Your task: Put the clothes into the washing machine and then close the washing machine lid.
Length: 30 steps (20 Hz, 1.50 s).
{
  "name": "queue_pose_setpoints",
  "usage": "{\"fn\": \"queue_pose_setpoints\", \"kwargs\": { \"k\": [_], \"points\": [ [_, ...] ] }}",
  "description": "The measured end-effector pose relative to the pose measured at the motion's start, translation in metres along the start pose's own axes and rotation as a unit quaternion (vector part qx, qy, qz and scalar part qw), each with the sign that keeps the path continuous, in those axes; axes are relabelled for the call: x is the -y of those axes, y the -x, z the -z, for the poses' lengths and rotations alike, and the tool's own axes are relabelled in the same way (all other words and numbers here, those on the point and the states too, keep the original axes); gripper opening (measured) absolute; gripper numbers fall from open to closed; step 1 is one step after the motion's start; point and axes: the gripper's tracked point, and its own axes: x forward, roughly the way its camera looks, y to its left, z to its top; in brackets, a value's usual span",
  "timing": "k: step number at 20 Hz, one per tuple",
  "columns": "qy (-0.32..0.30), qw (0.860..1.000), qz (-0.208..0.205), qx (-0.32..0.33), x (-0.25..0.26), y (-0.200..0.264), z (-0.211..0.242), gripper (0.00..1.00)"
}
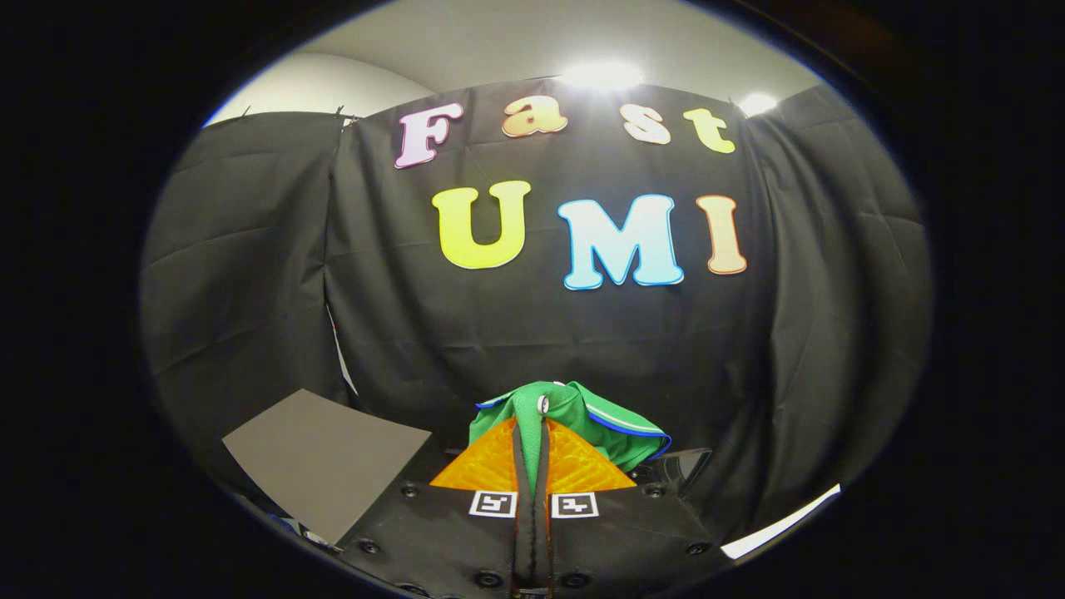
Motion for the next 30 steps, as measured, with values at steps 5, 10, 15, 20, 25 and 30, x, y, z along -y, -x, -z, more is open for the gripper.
{"fn": "queue_pose_setpoints", "kwargs": {
  "k": [5,10,15,20,25,30],
  "points": [
    [-0.002,1.000,0.007,-0.012,0.020,0.000,0.021,0.01],
    [0.001,1.000,0.012,-0.029,0.030,-0.005,0.050,0.01],
    [0.001,0.998,0.016,-0.054,0.036,-0.015,0.085,0.01],
    [-0.005,0.997,0.019,-0.077,0.041,-0.022,0.118,0.01],
    [-0.008,0.994,0.020,-0.106,0.040,-0.028,0.159,0.01],
    [0.003,0.988,0.023,-0.151,0.041,-0.040,0.210,0.01]
  ]
}}
